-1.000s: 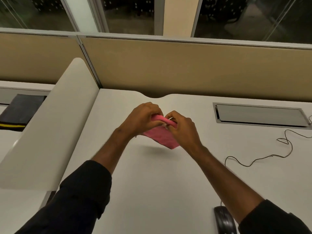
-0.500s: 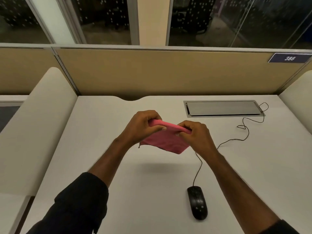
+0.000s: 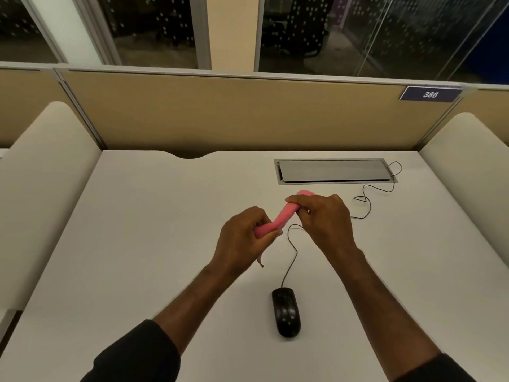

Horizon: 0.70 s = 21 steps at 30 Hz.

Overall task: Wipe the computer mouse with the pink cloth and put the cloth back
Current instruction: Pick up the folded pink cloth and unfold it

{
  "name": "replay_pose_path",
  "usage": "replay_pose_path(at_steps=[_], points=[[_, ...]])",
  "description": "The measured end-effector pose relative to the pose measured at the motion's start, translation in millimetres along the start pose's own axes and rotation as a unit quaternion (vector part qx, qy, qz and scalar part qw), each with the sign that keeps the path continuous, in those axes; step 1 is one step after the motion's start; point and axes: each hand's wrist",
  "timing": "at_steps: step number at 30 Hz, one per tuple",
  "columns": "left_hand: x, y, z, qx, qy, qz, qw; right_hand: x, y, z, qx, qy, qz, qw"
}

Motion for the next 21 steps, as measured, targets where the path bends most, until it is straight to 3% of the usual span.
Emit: replay_pose_path(at_steps=[4,8,12,14,18,21], points=[[25,-25,11,-0.010,0.028,0.038,0.999,15,10,9,0.008,-0.055,-0.149,0.987],[38,-45,14,-0.049,-0.014,0.036,0.998,24,20,14,0.035,-0.135,-0.359,0.923],[48,-53,7,-0.086,-0.044,0.038,0.995,35,30,16,0.030,-0.127,-0.358,0.924],[49,-52,0,-0.055,-0.050,0.043,0.996,38,34,15,0.011,-0.119,-0.347,0.930],[44,-42,-20,0.108,-0.045,0.007,0.993,42,44,10,-0.027,-0.088,-0.358,0.929],[38,-32,-36,0.112,-0.031,0.010,0.993,43,49,9,-0.073,-0.099,-0.388,0.914]])
Point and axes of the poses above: each hand's wrist, its own z-axis away from the middle knuckle, its own y-axis out of the back of the hand, x = y × z, and after that the axes turned 15 degrees about -z, right-handed
